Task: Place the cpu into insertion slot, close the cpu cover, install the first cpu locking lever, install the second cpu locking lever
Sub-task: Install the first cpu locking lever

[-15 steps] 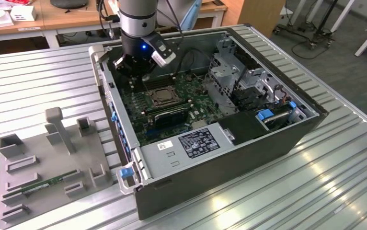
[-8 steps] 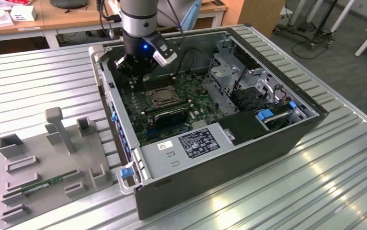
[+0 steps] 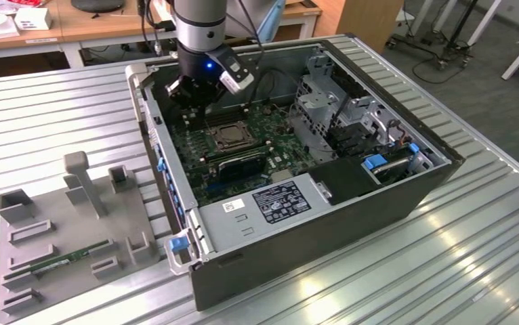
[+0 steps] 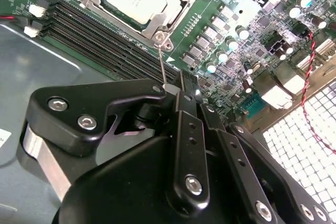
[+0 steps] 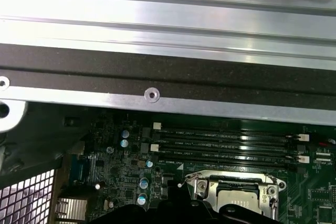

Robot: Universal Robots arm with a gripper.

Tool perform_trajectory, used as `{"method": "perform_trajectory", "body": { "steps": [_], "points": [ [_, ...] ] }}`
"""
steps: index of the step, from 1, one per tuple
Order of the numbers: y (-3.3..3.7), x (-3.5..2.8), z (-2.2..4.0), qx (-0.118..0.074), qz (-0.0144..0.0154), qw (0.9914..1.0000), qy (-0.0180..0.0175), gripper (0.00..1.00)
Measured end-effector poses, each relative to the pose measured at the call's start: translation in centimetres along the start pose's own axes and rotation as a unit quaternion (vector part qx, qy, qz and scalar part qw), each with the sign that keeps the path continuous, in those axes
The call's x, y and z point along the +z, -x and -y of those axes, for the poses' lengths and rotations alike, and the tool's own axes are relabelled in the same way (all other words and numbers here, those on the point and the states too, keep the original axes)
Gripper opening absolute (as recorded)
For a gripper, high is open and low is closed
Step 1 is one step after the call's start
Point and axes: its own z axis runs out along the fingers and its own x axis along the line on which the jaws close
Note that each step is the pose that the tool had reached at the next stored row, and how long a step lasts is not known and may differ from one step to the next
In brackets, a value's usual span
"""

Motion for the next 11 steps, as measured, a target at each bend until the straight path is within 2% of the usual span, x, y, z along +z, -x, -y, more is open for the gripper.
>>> {"method": "perform_trajectory", "body": {
  "steps": [5, 11],
  "points": [
    [-0.12, -0.01, 0.12, 0.0, 0.0001, 1.0, 0.0001, 0.11],
    [-0.72, -0.06, 0.43, 0.0, 0.0013, 1.0, 0.0001, 0.11]
  ]
}}
